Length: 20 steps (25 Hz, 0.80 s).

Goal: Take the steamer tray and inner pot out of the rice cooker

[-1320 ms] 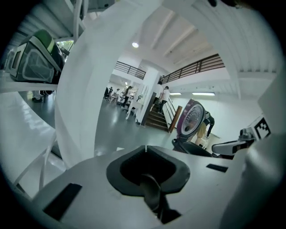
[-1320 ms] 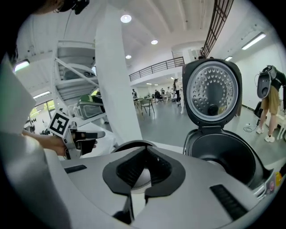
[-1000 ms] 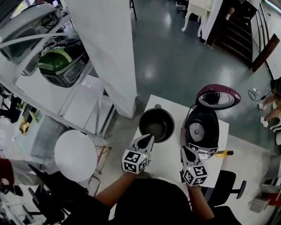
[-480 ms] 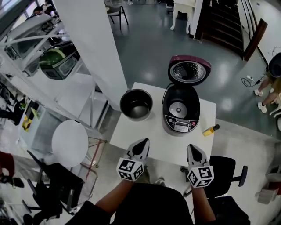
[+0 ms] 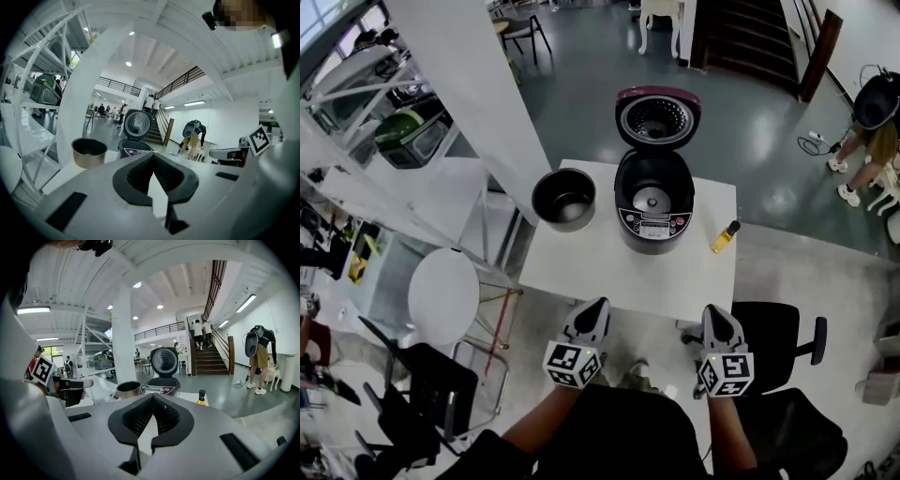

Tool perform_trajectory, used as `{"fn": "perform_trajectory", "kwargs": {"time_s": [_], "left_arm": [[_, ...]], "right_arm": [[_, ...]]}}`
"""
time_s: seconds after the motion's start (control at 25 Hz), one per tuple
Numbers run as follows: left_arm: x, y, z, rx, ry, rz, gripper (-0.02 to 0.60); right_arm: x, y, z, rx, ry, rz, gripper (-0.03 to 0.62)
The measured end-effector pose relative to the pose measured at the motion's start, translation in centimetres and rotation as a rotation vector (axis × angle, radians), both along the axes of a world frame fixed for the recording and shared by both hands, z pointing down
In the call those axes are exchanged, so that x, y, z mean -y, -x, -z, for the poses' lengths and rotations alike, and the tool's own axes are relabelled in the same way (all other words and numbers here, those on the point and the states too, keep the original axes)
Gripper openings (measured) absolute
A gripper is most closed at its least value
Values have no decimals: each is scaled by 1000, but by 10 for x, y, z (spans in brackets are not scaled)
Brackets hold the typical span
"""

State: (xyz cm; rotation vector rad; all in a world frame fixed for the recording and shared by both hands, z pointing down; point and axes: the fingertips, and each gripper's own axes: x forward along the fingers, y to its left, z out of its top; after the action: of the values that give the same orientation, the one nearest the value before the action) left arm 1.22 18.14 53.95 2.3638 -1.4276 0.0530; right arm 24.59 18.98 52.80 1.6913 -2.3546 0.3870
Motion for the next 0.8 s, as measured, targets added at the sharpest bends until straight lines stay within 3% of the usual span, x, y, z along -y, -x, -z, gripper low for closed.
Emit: {"fn": "perform_trajectory", "kwargs": {"time_s": [0.32, 0.8], "left_arm": [[-11, 8, 12, 39, -83, -55, 5], [-7, 30, 30, 8, -108, 26, 5]], "right_arm": [[-17, 2, 14, -50, -41, -30, 0], [-18, 4, 15, -25, -44, -28, 0]]}}
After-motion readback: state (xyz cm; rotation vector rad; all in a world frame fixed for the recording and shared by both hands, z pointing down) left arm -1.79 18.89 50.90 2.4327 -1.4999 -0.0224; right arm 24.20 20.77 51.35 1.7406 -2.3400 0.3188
